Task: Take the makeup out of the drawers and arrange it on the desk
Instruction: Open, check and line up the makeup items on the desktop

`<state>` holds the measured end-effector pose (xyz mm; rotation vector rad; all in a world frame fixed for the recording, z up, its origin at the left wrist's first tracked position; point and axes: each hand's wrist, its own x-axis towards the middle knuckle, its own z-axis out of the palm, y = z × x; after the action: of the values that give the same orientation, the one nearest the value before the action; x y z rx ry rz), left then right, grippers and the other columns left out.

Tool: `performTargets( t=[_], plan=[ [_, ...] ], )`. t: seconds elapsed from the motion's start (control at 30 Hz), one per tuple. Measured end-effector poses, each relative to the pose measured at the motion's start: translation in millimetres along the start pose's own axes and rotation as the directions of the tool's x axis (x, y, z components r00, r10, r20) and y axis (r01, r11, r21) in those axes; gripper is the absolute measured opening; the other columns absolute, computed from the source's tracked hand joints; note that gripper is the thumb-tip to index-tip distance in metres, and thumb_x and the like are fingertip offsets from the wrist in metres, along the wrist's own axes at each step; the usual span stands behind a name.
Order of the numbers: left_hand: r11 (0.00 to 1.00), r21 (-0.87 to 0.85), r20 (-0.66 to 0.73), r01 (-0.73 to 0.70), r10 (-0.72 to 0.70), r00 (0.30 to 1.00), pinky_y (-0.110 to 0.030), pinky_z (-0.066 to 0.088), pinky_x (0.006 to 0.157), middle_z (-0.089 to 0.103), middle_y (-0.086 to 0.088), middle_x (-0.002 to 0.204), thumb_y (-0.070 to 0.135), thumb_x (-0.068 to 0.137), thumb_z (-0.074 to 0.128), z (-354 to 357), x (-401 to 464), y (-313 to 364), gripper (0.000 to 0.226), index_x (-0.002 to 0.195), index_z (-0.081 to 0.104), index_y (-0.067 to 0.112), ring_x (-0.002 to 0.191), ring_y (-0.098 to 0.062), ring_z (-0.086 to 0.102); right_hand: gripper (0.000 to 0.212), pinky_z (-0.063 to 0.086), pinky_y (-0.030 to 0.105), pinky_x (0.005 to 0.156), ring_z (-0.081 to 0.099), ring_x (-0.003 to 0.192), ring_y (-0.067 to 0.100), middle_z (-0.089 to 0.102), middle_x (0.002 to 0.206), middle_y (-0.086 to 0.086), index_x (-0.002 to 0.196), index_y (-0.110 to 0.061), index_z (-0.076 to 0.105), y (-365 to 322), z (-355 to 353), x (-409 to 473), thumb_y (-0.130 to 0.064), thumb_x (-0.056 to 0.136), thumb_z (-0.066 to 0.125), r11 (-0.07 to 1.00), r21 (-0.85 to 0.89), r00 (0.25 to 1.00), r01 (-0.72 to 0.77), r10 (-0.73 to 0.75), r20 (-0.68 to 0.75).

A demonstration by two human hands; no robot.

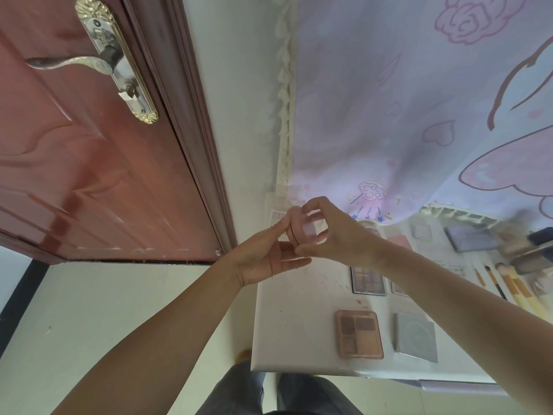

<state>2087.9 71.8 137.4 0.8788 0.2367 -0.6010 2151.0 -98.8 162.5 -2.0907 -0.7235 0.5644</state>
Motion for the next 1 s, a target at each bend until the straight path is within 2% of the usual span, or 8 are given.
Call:
performTargets(
  t=[0.13,0.27,0.4,0.47,0.53,0.67,0.83,1.0],
  plan=[
    [0.997,0.039,0.029,-0.073,0.072,0.997,-0.034,0.047,0.098,0.053,0.006,0.138,0.054,0.086,0.054,1.3,-1.1,-1.3,0.047,0.127,0.058,0.031,0.120,-0.014,0.053,0.050,0.044,0.009,0.070,0.055,0.101,-0.004,0.051,0.111,-0.023,0.112,-0.030,0.040,-7.4,-4.1,4.8,-0.049,0.076,0.068,0.998,-0.008,0.998,-0.069,0.069,-0.008],
    [0.988,-0.142,-0.041,-0.068,0.063,0.997,-0.033,0.053,0.086,0.057,-0.010,0.132,0.056,0.073,0.069,-2.7,-1.1,1.9,0.064,0.120,0.065,0.012,0.118,-0.024,0.057,0.070,0.040,0.011,0.080,0.051,0.108,0.001,0.046,0.125,-0.017,0.129,-0.032,0.037,-11.7,-12.3,0.4,-0.055,0.071,0.070,0.985,-0.170,0.989,-0.026,0.050,0.137],
    [0.984,-0.181,-0.037,0.005,-0.011,0.999,-0.032,0.055,0.076,0.059,-0.016,0.114,0.054,0.068,0.073,-2.2,-0.5,8.1,0.071,0.117,0.063,0.003,0.093,-0.026,0.061,0.083,0.031,0.015,0.095,0.034,0.119,-0.002,0.036,0.140,-0.014,0.139,-0.028,0.030,-15.3,-10.5,-0.8,-0.048,0.073,0.074,0.945,-0.299,0.988,0.132,-0.102,0.114],
    [0.984,-0.175,-0.030,0.037,-0.043,0.999,-0.032,0.055,0.073,0.059,-0.013,0.110,0.054,0.074,0.066,0.9,0.9,7.7,0.062,0.114,0.065,0.007,0.084,-0.023,0.060,0.081,0.031,0.014,0.094,0.034,0.117,-0.008,0.039,0.137,-0.017,0.138,-0.030,0.032,-20.0,-10.6,2.2,-0.046,0.072,0.075,0.957,-0.262,0.989,0.123,-0.097,0.110],
    [0.983,-0.178,-0.012,0.041,-0.043,0.999,-0.034,0.055,0.077,0.065,-0.010,0.111,0.054,0.076,0.063,2.9,1.5,5.5,0.054,0.110,0.070,0.013,0.086,-0.022,0.063,0.078,0.038,0.020,0.096,0.041,0.116,-0.003,0.044,0.134,-0.016,0.137,-0.030,0.033,-21.7,-11.3,5.2,-0.047,0.073,0.073,0.958,-0.266,0.990,0.104,-0.074,0.120],
    [0.983,-0.181,0.042,0.003,0.005,0.999,-0.039,0.052,0.090,0.061,-0.012,0.125,0.052,0.085,0.053,5.2,0.4,2.7,0.057,0.131,0.053,0.019,0.103,-0.024,0.063,0.079,0.045,0.033,0.099,0.046,0.121,0.008,0.048,0.134,-0.009,0.141,-0.034,0.034,-22.7,-14.5,6.2,-0.048,0.072,0.072,0.970,-0.236,0.992,0.052,-0.022,0.127],
    [0.990,-0.139,0.051,0.012,-0.005,0.999,-0.041,0.052,0.090,0.052,-0.017,0.135,0.053,0.086,0.051,7.7,0.1,4.9,0.055,0.130,0.055,0.020,0.099,-0.026,0.061,0.072,0.048,0.012,0.088,0.046,0.115,-0.005,0.052,0.126,-0.014,0.136,-0.039,0.042,-24.6,-20.3,7.0,-0.034,0.073,0.076,0.992,-0.123,0.985,0.021,0.000,0.170],
    [0.995,-0.091,0.049,0.030,-0.025,0.998,-0.044,0.047,0.098,0.044,-0.020,0.142,0.051,0.088,0.051,5.4,0.9,9.7,0.051,0.130,0.056,0.022,0.112,-0.030,0.054,0.070,0.049,0.015,0.090,0.045,0.119,-0.008,0.052,0.126,-0.018,0.135,-0.037,0.043,-22.9,-20.8,5.6,-0.023,0.075,0.077,0.999,-0.026,0.980,-0.026,0.031,0.195]
  ],
)
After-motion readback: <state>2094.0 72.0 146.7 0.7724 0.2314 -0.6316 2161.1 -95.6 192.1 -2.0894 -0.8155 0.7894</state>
